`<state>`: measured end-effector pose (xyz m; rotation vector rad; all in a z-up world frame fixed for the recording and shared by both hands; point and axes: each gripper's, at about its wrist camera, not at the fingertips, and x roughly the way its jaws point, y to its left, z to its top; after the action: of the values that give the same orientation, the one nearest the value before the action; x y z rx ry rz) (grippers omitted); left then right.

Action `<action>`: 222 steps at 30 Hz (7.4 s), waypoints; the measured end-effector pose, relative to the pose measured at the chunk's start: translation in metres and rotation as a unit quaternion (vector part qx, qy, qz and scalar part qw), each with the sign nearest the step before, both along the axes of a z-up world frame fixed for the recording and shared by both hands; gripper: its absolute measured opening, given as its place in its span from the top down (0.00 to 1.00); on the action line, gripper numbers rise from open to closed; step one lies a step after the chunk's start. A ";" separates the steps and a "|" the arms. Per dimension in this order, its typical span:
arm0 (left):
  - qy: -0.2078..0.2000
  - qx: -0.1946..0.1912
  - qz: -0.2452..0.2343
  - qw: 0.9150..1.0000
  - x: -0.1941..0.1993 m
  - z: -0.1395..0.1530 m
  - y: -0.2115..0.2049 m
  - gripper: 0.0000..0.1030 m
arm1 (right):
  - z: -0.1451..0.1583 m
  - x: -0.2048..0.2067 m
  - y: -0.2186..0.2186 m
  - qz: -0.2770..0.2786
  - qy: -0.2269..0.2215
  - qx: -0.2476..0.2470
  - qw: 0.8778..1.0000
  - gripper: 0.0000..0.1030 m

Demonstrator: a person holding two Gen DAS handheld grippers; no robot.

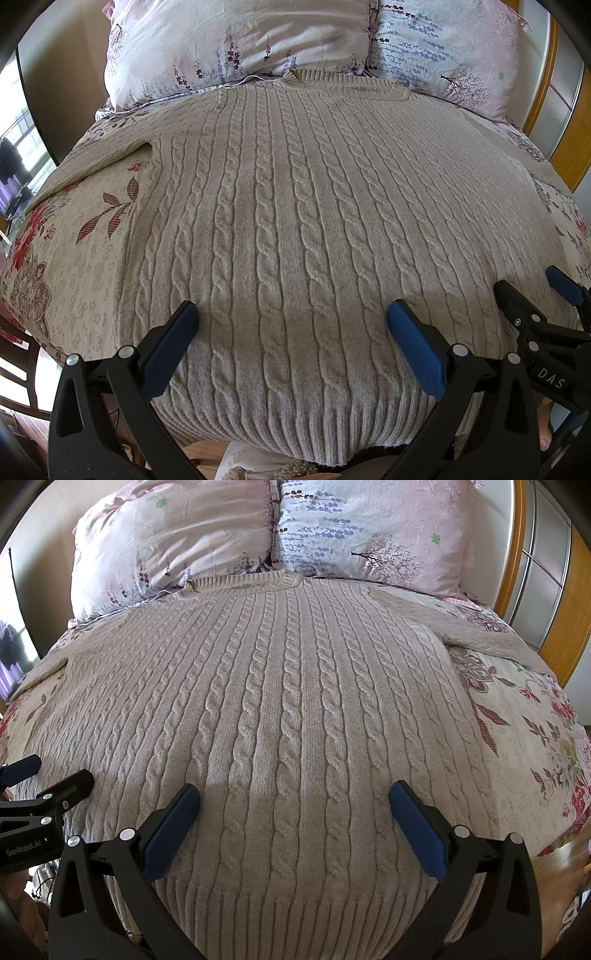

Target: Fold small clothes

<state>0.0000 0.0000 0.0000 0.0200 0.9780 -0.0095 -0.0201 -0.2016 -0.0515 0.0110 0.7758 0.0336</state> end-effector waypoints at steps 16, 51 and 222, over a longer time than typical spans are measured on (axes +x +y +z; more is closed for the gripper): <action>0.000 0.000 0.000 1.000 0.000 0.000 0.000 0.02 | -0.001 0.000 0.000 0.000 0.000 0.000 1.000 0.01; -0.001 0.001 0.000 1.000 0.000 0.000 0.000 0.02 | 0.000 0.000 0.000 0.000 0.000 0.000 1.000 0.01; 0.014 -0.351 0.016 0.936 0.236 0.017 0.091 0.94 | 0.000 0.149 -0.157 -0.080 0.032 0.498 0.863 0.45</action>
<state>0.2365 0.0910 0.0172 -0.6563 0.9582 -0.3313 0.1290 -0.3582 -0.0516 1.0694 0.7496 0.2770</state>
